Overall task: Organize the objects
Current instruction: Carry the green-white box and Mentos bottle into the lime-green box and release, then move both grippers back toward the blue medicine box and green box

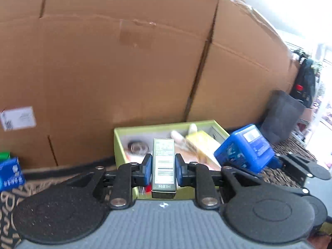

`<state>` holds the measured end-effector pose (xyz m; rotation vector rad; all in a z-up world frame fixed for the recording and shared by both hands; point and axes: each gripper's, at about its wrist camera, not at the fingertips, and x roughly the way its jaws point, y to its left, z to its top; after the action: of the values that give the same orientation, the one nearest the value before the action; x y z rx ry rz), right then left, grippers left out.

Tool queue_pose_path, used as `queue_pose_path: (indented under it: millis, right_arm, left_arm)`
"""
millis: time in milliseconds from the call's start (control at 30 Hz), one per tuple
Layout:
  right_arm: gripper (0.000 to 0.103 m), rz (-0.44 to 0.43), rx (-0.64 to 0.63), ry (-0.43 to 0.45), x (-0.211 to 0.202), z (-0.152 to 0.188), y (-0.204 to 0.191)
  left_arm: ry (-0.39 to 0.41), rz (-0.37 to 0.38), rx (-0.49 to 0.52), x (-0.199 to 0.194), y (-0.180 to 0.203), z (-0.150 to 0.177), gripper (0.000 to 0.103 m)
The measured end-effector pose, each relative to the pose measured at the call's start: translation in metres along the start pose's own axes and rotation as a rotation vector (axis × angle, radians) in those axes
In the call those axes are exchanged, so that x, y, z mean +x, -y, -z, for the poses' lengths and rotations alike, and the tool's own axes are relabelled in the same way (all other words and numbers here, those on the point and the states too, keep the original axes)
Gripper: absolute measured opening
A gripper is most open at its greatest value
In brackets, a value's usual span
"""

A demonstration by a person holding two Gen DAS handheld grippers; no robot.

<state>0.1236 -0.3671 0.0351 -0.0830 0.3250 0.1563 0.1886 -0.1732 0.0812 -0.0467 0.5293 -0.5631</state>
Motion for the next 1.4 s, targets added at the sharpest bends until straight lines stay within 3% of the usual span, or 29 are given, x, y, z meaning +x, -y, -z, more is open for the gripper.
queue_pose_path:
  millis: [100, 433, 467, 500, 533, 567, 700, 933, 1400]
  right_arm:
    - [0.055, 0.020, -0.008, -0.007, 0.029, -0.007, 0.012]
    - [0.056, -0.042, 0.064, -0.052, 0.115, 0.004, 0.027]
    - [0.057, -0.055, 0.055, -0.070, 0.124, 0.007, 0.026]
    - [0.066, -0.065, 0.043, -0.093, 0.132, 0.010, 0.025]
    - [0.073, -0.067, 0.031, -0.113, 0.137, 0.014, 0.023]
    - [0.082, -0.067, 0.017, -0.123, 0.139, 0.019, 0.021]
    - [0.098, -0.038, -0.023, -0.084, 0.124, 0.038, 0.017]
    - [0.101, -0.026, 0.024, -0.094, 0.114, 0.044, 0.025]
    - [0.103, -0.078, -0.023, -0.045, 0.049, 0.018, -0.010]
  left_arm:
    - [0.008, -0.021, 0.018, 0.026, 0.006, -0.012, 0.023]
    - [-0.034, -0.057, 0.003, 0.090, -0.003, -0.024, 0.024]
    - [-0.019, -0.059, -0.002, 0.093, -0.005, -0.023, 0.035]
    - [-0.017, -0.061, -0.006, 0.096, -0.008, -0.021, 0.050]
    - [-0.024, -0.072, -0.016, 0.098, -0.011, -0.018, 0.079]
    - [-0.016, -0.091, -0.025, 0.098, -0.014, -0.013, 0.084]
    - [-0.026, -0.126, 0.014, 0.097, -0.021, 0.006, 0.084]
    - [-0.053, -0.136, -0.013, 0.082, -0.032, 0.020, 0.084]
    - [0.023, -0.169, -0.029, 0.002, -0.042, 0.032, 0.084]
